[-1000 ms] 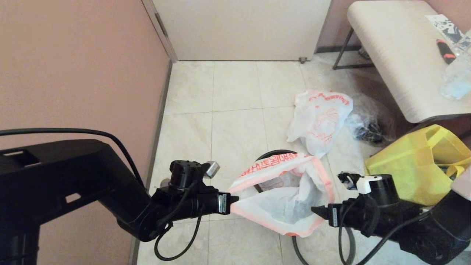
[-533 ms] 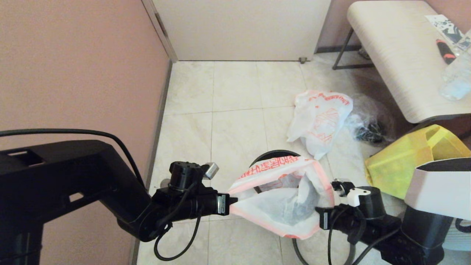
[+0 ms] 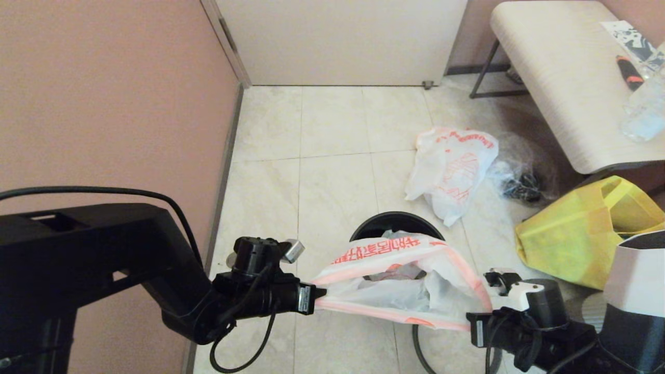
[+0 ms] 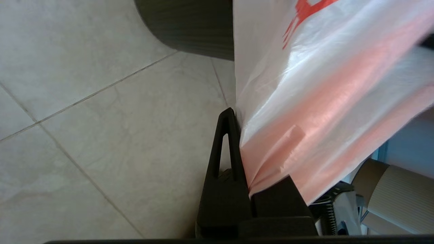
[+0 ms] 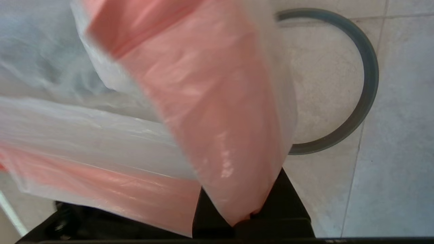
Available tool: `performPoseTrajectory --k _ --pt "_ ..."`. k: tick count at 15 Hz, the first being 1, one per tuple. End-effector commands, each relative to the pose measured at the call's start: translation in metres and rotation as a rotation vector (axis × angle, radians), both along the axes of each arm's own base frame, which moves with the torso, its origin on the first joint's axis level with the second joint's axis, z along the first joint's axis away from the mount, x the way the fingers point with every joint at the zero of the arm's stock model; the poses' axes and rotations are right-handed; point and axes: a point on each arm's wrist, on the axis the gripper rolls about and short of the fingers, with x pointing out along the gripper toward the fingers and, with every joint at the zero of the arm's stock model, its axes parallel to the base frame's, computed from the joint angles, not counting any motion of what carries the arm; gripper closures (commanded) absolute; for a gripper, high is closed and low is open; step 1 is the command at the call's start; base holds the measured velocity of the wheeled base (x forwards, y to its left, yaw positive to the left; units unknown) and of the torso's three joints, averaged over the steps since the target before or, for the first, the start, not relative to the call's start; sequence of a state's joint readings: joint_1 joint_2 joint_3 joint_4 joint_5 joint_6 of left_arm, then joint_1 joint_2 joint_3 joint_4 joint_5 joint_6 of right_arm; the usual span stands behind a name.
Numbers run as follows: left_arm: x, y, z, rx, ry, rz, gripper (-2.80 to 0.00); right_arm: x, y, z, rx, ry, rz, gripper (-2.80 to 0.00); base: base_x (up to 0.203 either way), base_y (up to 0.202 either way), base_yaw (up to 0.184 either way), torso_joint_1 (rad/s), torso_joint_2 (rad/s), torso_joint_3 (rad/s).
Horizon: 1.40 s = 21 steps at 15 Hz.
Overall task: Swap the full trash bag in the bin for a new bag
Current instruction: Put the new garbage bag on the trash can
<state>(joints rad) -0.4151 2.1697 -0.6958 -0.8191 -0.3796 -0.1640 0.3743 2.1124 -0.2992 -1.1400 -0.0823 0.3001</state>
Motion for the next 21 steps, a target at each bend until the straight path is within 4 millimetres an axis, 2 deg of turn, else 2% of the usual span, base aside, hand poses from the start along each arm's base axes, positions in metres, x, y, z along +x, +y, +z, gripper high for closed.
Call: performPoseTrajectory --k 1,4,6,8,11,15,17,19,21 --pt "-0.001 0.003 -0.004 0.003 0.013 0.004 0.00 -0.011 -0.001 0.013 0.015 -0.029 0.004 0.00 0.000 0.000 0.000 0.000 0.00 0.000" --pt "-0.001 0.002 -0.006 0.012 0.011 -0.004 0.00 -0.011 -0.002 -0.004 -0.013 0.036 0.004 0.00 0.000 0.000 0.000 0.000 0.00 0.000" --pt "0.005 -0.006 -0.007 0.016 -0.007 -0.013 0.00 -0.003 0.001 -0.022 -0.031 0.069 0.002 0.00 0.000 0.000 0.000 0.000 0.00 0.000" --pt "0.012 -0.022 0.000 0.007 -0.039 -0.044 0.00 0.015 0.005 -0.037 -0.055 0.062 0.013 0.00 0.000 0.000 0.000 0.000 0.00 0.000" --pt "0.010 -0.041 -0.019 0.156 -0.002 -0.057 0.00 0.047 0.011 -0.050 -0.133 0.008 0.020 0.00 0.000 0.000 0.000 0.000 0.00 0.000" --pt "0.022 -0.047 -0.032 0.237 -0.033 0.045 0.00 0.097 0.026 -0.028 -0.147 -0.185 0.024 0.00 0.000 0.000 0.000 0.000 0.00 0.000" --pt "0.036 -0.046 -0.028 0.228 -0.069 0.187 0.00 0.114 0.035 -0.018 -0.157 -0.241 0.041 0.00 0.000 0.000 0.000 0.000 0.00 0.000" --pt "0.051 -0.034 -0.021 0.175 -0.127 0.307 0.00 0.127 0.047 -0.009 -0.158 -0.260 0.063 0.00 0.000 0.000 0.000 0.000 0.00 0.000" --pt "0.057 -0.019 -0.013 0.154 -0.164 0.357 0.00 0.137 0.063 0.003 -0.151 -0.289 0.092 0.00 0.000 0.000 0.000 0.000 0.00 0.000"
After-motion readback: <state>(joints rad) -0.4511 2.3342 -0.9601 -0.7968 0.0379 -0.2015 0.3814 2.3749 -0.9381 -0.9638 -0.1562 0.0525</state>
